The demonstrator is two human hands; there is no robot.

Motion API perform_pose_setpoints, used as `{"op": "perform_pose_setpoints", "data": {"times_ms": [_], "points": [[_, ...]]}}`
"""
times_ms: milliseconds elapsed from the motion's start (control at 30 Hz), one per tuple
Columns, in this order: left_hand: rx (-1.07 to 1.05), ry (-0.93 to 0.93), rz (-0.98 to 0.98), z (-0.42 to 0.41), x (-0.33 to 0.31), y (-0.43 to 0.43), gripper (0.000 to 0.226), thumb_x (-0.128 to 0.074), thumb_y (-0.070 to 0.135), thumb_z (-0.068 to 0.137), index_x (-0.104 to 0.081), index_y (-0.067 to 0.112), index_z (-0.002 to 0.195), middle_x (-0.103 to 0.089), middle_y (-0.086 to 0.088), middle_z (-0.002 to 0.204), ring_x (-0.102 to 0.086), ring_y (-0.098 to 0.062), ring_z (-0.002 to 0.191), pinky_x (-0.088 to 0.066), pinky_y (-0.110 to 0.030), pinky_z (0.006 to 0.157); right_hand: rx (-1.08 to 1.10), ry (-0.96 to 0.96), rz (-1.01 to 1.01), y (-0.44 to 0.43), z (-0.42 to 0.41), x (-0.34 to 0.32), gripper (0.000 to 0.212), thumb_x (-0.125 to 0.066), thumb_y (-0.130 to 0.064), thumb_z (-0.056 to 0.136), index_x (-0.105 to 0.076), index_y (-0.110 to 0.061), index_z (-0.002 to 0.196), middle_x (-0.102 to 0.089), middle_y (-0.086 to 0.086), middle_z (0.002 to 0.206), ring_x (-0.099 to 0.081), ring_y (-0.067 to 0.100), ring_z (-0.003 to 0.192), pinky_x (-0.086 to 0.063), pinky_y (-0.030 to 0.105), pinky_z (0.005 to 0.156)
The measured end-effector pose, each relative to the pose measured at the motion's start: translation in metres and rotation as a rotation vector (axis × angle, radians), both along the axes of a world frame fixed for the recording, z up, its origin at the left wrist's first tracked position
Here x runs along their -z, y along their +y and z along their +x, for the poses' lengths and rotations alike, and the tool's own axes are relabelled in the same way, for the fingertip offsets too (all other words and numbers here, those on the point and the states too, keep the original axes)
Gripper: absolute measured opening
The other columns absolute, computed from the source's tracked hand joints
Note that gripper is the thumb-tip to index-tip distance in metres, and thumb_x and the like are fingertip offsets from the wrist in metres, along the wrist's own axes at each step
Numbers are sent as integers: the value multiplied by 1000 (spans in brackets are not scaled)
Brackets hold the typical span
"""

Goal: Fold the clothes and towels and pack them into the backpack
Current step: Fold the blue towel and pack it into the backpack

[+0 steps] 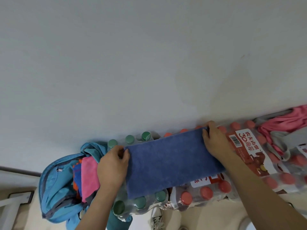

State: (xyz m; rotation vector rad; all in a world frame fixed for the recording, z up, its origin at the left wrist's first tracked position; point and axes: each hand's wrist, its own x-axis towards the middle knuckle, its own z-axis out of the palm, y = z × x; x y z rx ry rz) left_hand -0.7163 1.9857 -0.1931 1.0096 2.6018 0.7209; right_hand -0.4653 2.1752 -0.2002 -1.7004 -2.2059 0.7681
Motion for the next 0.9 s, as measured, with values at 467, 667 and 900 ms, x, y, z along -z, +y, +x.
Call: {"op": "perform_pose_setpoints", "data": {"times_ms": [467, 667, 900], "points": [[353, 156, -135, -17, -8, 9, 16, -64, 29, 85, -66, 16, 93, -57, -2, 93, -56, -24, 89, -42, -32, 74, -70, -77, -193, 23, -1, -33, 30, -52, 5, 79, -71, -16, 90, -69, 4, 86, -62, 22, 82, -48, 28, 71], [322, -19, -184, -18, -19, 20, 12, -63, 24, 86, -62, 21, 97, -59, 5, 84, -57, -18, 80, -35, -26, 65, -124, -35, -300, 23, 0, -46, 34, -57, 1, 75, -60, -22, 50, -54, -11, 49, -49, 8, 57, -36, 20, 52], [233, -254, 83, -38, -38, 15, 24, -70, 12, 81, -65, 35, 74, -67, 15, 78, -60, -7, 72, -41, -14, 63, -216, 73, -261, 26, 10, -81, 19, -66, 1, 76, -72, -18, 76, -71, -4, 76, -62, 5, 68, -45, 14, 57]]}}
